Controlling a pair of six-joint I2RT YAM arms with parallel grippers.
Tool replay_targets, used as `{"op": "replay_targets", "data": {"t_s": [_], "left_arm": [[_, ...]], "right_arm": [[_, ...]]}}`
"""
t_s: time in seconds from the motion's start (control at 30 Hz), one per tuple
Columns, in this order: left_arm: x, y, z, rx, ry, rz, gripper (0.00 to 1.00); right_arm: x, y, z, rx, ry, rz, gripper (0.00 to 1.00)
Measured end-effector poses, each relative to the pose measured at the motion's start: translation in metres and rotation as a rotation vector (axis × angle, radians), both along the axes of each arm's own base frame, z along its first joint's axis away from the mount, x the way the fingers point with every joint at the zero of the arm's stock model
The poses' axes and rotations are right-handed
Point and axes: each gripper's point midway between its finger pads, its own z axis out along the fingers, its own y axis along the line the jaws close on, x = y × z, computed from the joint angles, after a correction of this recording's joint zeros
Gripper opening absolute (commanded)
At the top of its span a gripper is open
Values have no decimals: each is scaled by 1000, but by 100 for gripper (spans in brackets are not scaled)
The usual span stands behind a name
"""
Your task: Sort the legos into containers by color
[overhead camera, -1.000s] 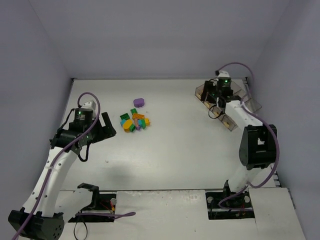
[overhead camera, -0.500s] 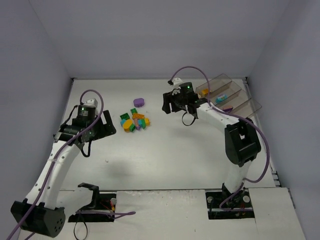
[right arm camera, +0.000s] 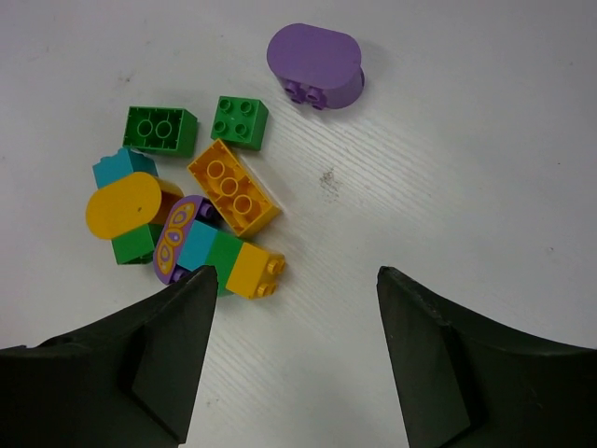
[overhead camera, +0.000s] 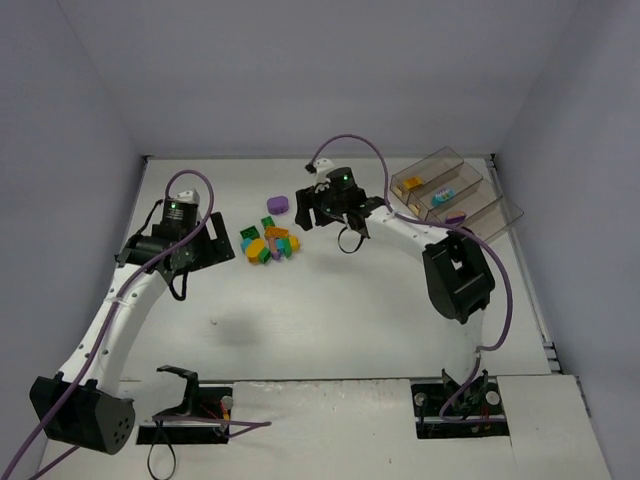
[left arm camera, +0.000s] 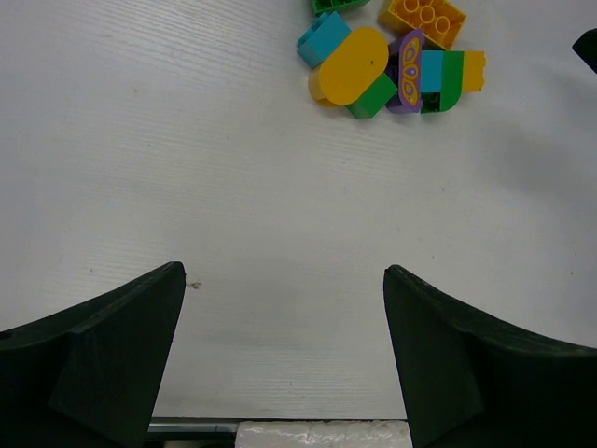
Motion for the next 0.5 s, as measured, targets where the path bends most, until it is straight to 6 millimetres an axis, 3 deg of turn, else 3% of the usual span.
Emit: {"op": "replay_targets", "data": {"t_s": [0.27, 0.37, 0.4, 0.5], "left_arm": [[5, -1, 2, -1, -22, -6, 75], [7, -1, 1, 2, -25, -10, 73], [8, -1, 0, 3, -26, -11, 73], [14, -2, -4, 9, -20, -16, 73]], "right_arm": [[-17, 25, -23, -21, 37, 58, 61], [-23, 31, -28, -24, 47, 71, 54], [-25, 33, -28, -23, 50, 74, 45], [-25, 33, -28, -21, 50, 71, 41]]}}
